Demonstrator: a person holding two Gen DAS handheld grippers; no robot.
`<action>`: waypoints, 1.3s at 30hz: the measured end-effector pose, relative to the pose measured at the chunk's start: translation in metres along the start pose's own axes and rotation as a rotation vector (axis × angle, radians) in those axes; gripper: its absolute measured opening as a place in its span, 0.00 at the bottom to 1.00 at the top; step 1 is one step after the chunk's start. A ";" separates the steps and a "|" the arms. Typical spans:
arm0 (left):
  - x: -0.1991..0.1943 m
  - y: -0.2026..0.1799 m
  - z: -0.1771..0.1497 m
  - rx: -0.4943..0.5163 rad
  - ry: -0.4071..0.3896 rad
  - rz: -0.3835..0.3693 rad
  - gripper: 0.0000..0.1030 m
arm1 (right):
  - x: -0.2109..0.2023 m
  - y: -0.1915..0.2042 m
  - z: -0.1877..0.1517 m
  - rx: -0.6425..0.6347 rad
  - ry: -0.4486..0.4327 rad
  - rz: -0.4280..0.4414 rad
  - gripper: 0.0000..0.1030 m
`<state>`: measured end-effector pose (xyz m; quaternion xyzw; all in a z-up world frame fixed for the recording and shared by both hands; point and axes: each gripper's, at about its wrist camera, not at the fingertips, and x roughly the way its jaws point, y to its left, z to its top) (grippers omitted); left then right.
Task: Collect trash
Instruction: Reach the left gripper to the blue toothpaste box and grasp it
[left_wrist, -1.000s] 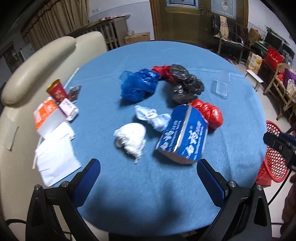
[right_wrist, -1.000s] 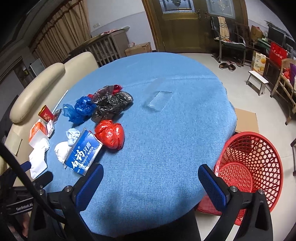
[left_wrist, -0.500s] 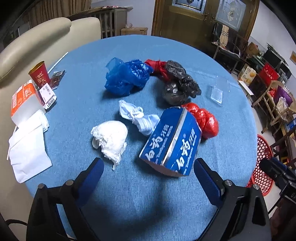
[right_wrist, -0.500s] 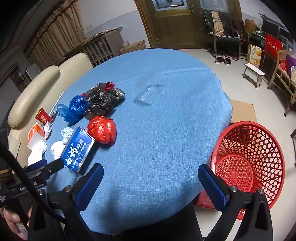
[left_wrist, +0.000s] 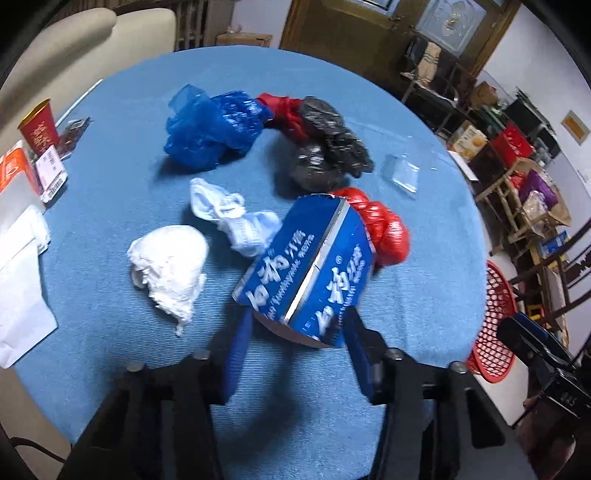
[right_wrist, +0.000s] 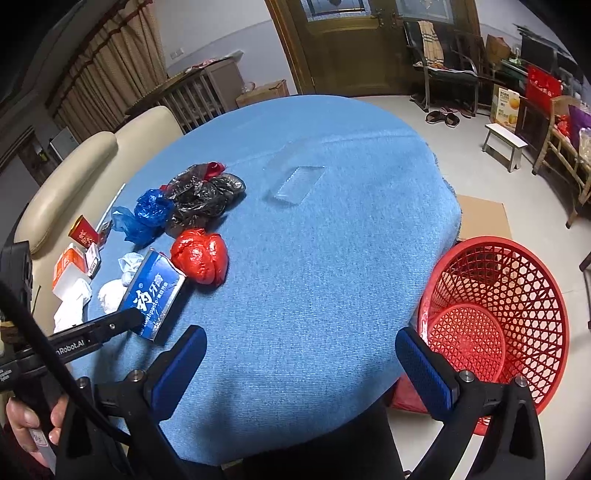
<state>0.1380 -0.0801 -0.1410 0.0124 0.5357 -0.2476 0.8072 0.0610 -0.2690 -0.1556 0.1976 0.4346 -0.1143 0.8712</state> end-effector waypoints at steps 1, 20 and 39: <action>-0.001 -0.001 0.001 0.003 -0.002 -0.006 0.47 | 0.000 0.000 0.000 -0.001 -0.001 -0.001 1.00; -0.029 -0.012 0.000 0.114 -0.065 -0.042 0.47 | -0.005 0.007 0.034 -0.051 -0.067 0.003 1.00; 0.009 0.005 0.018 0.112 0.008 0.006 0.58 | 0.020 0.014 0.053 -0.037 -0.029 0.036 1.00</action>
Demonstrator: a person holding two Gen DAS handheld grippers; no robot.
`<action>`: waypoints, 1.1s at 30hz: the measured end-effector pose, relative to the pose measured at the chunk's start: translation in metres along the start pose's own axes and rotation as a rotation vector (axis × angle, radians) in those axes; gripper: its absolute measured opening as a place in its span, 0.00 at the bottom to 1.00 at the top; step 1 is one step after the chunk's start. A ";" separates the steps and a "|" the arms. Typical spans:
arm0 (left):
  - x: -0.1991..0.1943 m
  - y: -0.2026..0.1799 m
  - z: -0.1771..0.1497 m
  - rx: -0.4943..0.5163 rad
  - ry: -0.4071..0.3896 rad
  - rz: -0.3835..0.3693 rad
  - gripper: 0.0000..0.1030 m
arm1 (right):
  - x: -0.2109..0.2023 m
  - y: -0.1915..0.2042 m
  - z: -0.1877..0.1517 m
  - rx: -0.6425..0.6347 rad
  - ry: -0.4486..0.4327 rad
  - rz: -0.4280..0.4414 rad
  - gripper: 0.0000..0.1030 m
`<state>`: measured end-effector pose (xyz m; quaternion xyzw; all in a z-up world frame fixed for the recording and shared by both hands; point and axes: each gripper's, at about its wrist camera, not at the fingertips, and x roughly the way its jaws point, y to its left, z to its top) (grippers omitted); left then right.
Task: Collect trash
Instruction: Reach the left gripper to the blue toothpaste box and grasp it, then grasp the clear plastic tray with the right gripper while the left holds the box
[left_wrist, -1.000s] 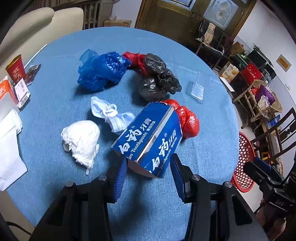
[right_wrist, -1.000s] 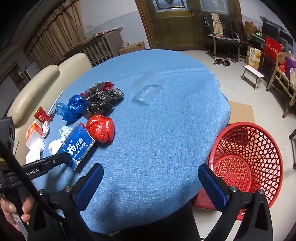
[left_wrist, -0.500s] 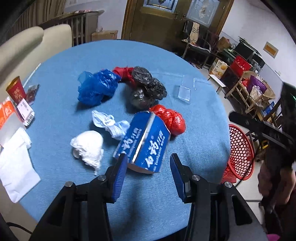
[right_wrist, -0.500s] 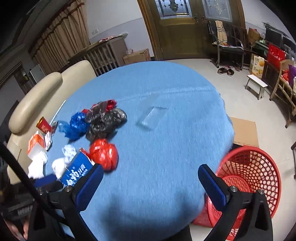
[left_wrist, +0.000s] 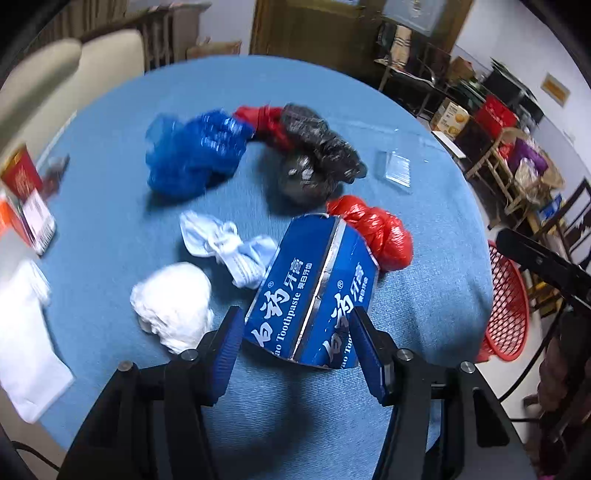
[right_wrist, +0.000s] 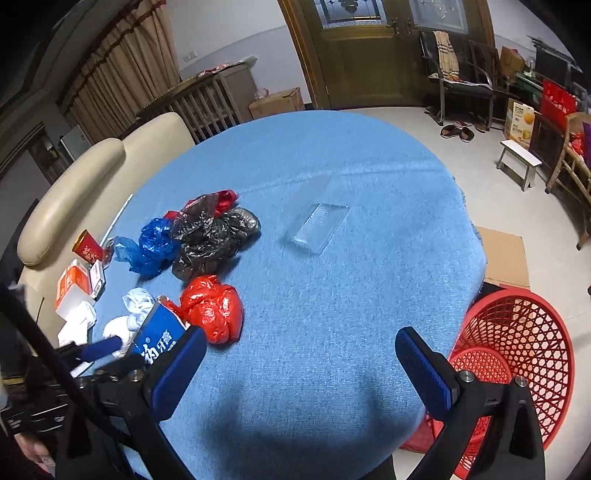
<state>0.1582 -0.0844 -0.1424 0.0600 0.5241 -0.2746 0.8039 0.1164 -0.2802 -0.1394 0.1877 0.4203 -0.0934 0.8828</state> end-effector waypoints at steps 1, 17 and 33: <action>0.001 0.001 -0.001 -0.010 0.003 -0.008 0.58 | 0.000 0.000 0.000 0.000 0.001 0.000 1.00; -0.011 -0.012 -0.030 -0.035 0.010 -0.074 0.29 | 0.002 0.004 -0.002 -0.002 0.009 0.018 1.00; -0.005 -0.056 -0.013 0.074 -0.026 0.082 0.68 | -0.002 -0.016 -0.006 0.038 -0.004 0.007 1.00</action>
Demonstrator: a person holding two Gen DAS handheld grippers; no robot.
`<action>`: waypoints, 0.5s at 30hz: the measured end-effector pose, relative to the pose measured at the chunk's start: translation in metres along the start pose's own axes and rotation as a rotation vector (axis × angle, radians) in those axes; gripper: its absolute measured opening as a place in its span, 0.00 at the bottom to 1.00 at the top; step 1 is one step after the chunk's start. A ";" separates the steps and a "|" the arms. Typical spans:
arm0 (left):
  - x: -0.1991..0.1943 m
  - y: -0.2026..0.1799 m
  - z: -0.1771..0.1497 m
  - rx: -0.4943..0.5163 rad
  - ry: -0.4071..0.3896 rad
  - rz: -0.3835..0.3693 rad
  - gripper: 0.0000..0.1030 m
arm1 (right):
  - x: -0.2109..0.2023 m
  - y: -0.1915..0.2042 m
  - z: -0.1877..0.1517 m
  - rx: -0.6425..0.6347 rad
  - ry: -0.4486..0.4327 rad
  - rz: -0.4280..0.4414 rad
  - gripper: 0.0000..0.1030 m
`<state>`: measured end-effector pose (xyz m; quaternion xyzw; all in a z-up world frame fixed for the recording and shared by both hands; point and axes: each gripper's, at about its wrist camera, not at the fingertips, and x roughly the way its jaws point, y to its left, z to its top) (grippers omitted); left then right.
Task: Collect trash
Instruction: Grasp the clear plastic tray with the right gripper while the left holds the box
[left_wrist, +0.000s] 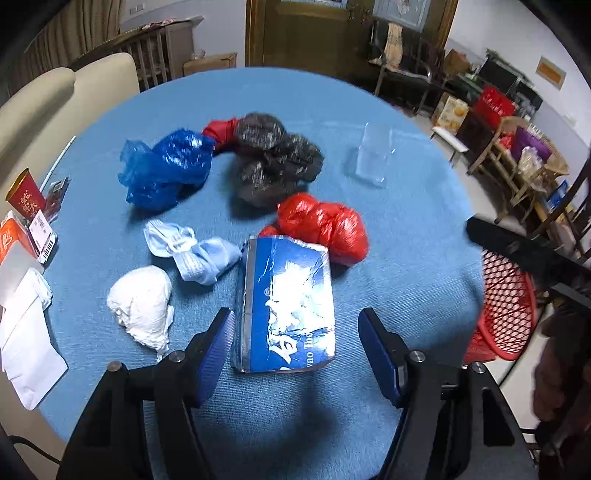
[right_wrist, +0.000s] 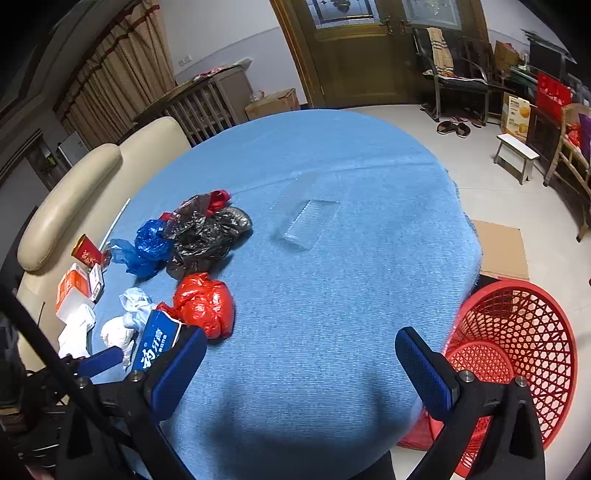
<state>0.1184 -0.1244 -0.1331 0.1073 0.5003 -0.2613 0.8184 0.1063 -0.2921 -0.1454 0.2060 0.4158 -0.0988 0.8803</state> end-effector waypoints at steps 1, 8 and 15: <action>0.005 0.000 -0.001 -0.001 0.011 0.008 0.68 | -0.001 -0.001 0.001 0.003 -0.002 0.001 1.00; 0.018 0.013 -0.008 -0.071 0.041 0.000 0.63 | 0.004 0.002 0.020 0.012 -0.012 0.012 1.00; 0.011 0.026 -0.013 -0.115 0.014 -0.028 0.57 | 0.025 0.009 0.043 0.045 -0.010 0.008 1.00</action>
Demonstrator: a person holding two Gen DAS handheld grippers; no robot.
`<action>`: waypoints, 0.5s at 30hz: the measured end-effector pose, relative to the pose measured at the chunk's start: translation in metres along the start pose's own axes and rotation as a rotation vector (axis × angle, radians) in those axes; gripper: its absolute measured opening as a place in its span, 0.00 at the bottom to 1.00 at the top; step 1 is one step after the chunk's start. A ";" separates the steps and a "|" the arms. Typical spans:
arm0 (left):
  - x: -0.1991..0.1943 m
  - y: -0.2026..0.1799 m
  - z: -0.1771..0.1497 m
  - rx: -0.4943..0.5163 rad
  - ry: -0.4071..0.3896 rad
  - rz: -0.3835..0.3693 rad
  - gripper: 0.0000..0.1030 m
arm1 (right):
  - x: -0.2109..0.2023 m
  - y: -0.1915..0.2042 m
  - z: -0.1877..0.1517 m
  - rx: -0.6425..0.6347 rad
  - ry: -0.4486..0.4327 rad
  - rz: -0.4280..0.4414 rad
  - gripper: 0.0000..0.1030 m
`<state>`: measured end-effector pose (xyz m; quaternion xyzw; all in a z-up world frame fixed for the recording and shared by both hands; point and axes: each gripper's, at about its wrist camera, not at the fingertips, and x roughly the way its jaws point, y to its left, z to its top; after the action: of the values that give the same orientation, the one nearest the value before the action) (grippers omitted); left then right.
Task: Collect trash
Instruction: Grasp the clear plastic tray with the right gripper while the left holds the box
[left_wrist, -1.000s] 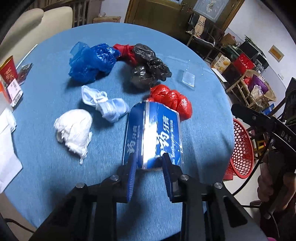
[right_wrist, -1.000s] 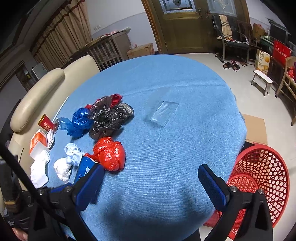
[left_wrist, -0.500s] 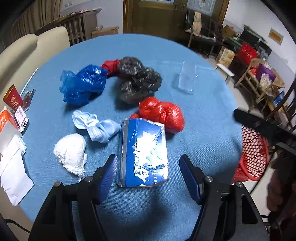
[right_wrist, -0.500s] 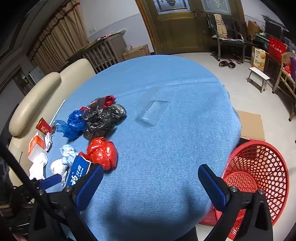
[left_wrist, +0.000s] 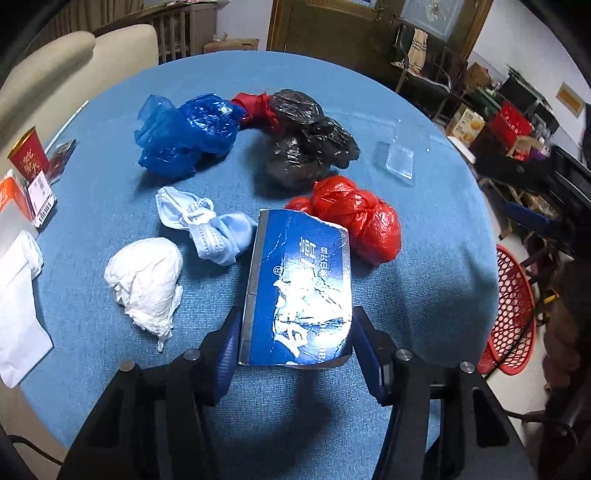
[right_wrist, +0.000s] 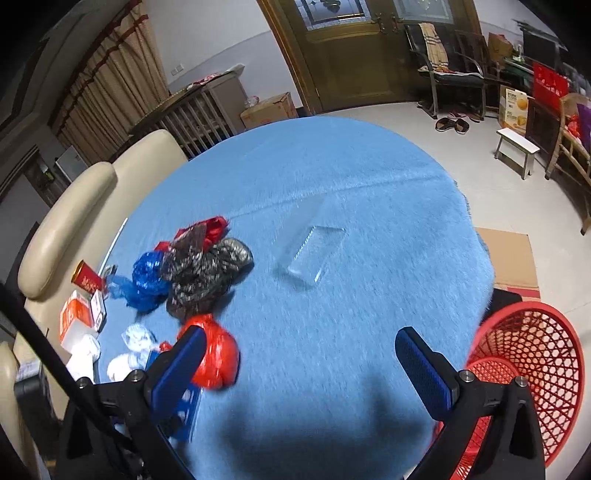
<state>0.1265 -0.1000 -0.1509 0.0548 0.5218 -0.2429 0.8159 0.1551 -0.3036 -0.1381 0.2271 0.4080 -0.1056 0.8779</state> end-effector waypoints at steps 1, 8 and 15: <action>-0.002 0.002 -0.001 -0.003 -0.005 -0.004 0.57 | 0.003 0.001 0.005 0.004 -0.004 -0.005 1.00; -0.017 0.005 -0.009 0.001 -0.031 -0.021 0.57 | 0.015 0.003 0.032 0.021 -0.056 -0.043 1.00; -0.028 0.003 -0.011 0.015 -0.053 -0.038 0.57 | 0.050 -0.007 0.054 0.041 -0.016 -0.160 1.00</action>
<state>0.1093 -0.0847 -0.1320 0.0445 0.4990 -0.2634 0.8244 0.2207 -0.3362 -0.1477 0.2108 0.4156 -0.1858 0.8650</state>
